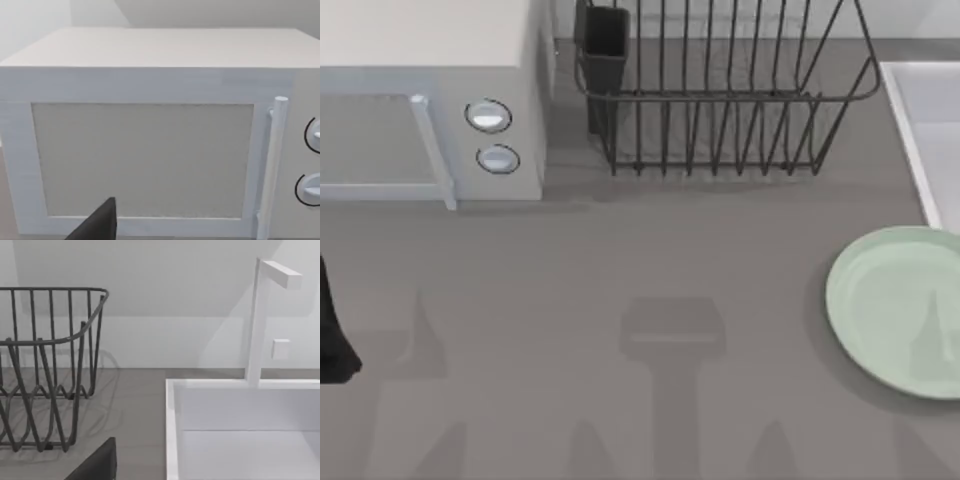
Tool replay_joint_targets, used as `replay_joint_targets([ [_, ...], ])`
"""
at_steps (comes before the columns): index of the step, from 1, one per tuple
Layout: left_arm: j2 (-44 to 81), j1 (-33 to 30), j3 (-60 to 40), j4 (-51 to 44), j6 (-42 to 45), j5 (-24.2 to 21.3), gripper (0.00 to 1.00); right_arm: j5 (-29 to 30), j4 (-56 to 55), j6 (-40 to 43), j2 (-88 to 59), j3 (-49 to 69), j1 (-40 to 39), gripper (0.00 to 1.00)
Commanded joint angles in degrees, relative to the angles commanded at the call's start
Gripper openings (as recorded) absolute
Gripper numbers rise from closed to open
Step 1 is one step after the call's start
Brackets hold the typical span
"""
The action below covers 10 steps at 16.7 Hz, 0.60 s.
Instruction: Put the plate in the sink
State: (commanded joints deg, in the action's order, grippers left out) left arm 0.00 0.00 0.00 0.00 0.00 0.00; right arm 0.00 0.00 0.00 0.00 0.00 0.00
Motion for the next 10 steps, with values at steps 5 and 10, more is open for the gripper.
replay_joint_targets([
  [5,0.0,0.0,0.0,0.0,0.0,0.0,1.0,0.0,2.54,-0.96,-3.56,3.28,-0.92,1.0],
  [10,0.0,0.0,0.0,0.0,0.0,0.0,1.0,0.01,13.7,-5.17,-21.21,17.83,-4.98,1.0],
])
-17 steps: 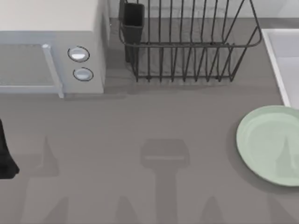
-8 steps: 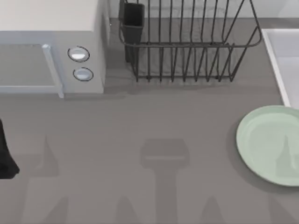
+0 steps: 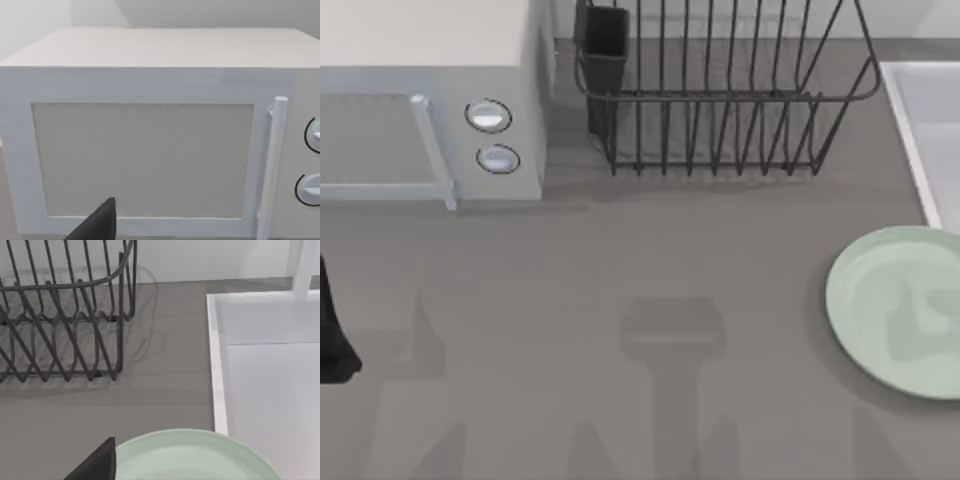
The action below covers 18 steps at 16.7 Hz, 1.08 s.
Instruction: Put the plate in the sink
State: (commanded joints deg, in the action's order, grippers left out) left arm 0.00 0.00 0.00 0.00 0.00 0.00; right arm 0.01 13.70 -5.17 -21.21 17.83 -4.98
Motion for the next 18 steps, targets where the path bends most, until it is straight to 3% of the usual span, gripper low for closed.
replay_joint_targets([
  [12,0.0,0.0,0.0,0.0,0.0,0.0,1.0,0.03,37.79,-14.26,-66.31,49.39,-13.74,1.0],
  [18,0.0,0.0,0.0,0.0,0.0,0.0,1.0,0.04,48.79,-18.42,-86.27,63.79,-17.74,1.0],
])
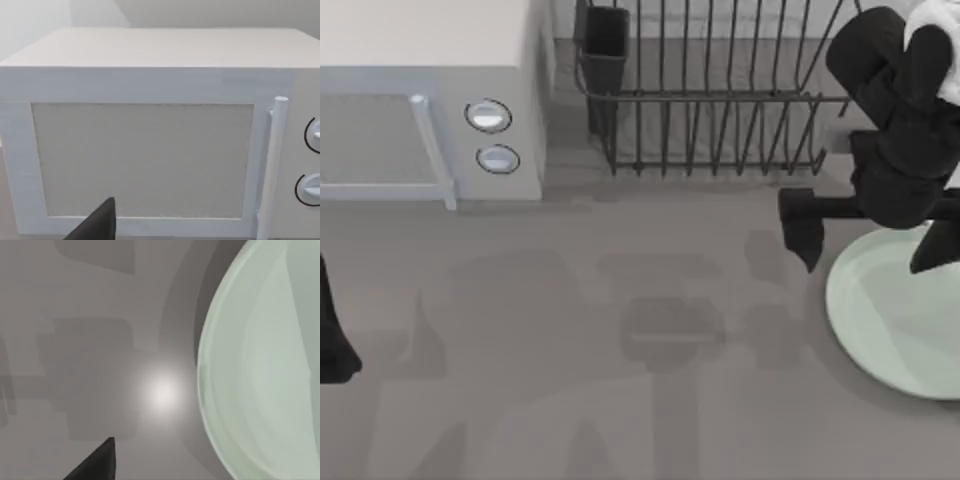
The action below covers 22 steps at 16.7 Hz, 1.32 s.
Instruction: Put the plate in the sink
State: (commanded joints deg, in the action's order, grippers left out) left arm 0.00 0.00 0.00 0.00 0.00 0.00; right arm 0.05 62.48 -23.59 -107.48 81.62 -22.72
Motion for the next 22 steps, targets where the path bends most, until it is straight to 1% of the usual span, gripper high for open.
replay_joint_targets([
  [2,0.0,0.0,0.0,0.0,0.0,0.0,1.0,0.0,1.13,-0.43,-1.91,1.45,-0.41,1.0],
  [9,0.0,0.0,0.0,0.0,0.0,0.0,1.0,-0.01,0.12,-0.39,-2.22,0.73,-0.14,1.0],
  [11,0.0,0.0,0.0,0.0,0.0,0.0,1.0,0.0,-2.92,-0.42,-3.46,-1.13,-0.19,1.0],
  [18,0.0,0.0,0.0,0.0,0.0,0.0,1.0,0.05,-18.62,-0.66,-9.95,-10.0,-0.51,1.0],
  [22,0.0,0.0,0.0,0.0,0.0,0.0,1.0,0.06,-20.06,-0.7,-10.73,-10.98,-0.56,1.0],
])
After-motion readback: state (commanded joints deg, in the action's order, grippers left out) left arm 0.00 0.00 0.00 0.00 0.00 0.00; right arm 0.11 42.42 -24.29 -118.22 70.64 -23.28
